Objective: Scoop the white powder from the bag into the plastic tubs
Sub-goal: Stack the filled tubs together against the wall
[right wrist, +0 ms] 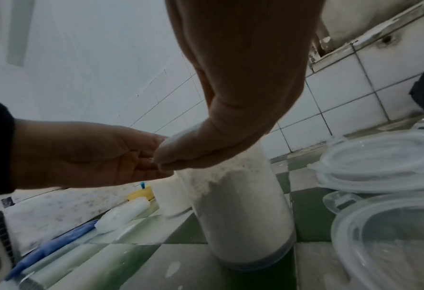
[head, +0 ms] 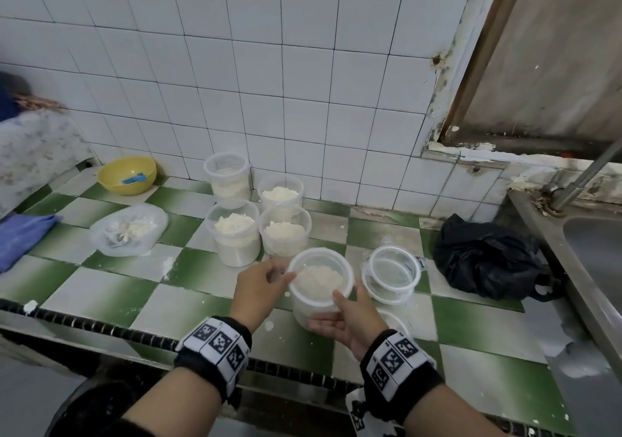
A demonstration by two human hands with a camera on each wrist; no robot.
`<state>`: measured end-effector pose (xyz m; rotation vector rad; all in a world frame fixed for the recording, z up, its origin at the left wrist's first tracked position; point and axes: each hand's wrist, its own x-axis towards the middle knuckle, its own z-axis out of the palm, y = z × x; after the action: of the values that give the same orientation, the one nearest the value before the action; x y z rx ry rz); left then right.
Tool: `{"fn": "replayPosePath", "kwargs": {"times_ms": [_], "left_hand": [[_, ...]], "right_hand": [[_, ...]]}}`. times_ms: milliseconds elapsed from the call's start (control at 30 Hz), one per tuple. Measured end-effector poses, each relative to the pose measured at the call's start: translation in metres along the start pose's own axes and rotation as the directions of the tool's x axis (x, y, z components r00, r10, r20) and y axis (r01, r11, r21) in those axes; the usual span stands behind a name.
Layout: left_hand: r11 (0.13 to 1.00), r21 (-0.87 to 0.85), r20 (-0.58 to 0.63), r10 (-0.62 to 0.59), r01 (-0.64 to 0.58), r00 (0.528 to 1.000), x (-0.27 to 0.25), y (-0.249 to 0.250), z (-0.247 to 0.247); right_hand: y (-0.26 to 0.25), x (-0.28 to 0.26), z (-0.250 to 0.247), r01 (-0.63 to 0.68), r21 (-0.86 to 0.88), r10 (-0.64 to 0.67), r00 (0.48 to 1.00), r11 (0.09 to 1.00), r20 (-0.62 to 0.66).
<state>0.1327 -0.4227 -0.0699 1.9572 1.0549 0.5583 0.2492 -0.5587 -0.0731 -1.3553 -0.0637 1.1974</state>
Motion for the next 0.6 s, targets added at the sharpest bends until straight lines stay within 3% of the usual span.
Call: {"fn": "replayPosePath", "kwargs": {"times_ms": [67, 200, 433, 600], "left_hand": [[0.993, 0.114, -0.086, 0.003, 0.007, 0.996, -0.005, 0.001, 0.002], [0.972, 0.236, 0.035, -0.022, 0.013, 0.999, -0.007, 0.003, 0.010], [0.991, 0.012, 0.108, -0.135, 0.134, 0.985, -0.005, 0.010, 0.003], [0.974, -0.110, 0.136, -0.181, 0.196, 0.974, -0.007, 0.008, 0.000]], "right_hand": [[0.001, -0.001, 0.003, 0.003, -0.014, -0.003, 1.000, 1.000, 0.004], [-0.006, -0.003, 0.004, -0.020, -0.040, 0.020, 1.000, 0.999, 0.008], [-0.015, -0.003, 0.003, -0.032, -0.183, 0.034, 0.999, 0.983, 0.009], [-0.024, -0.004, -0.001, 0.073, -0.407, -0.078, 0.997, 0.911, 0.003]]}}
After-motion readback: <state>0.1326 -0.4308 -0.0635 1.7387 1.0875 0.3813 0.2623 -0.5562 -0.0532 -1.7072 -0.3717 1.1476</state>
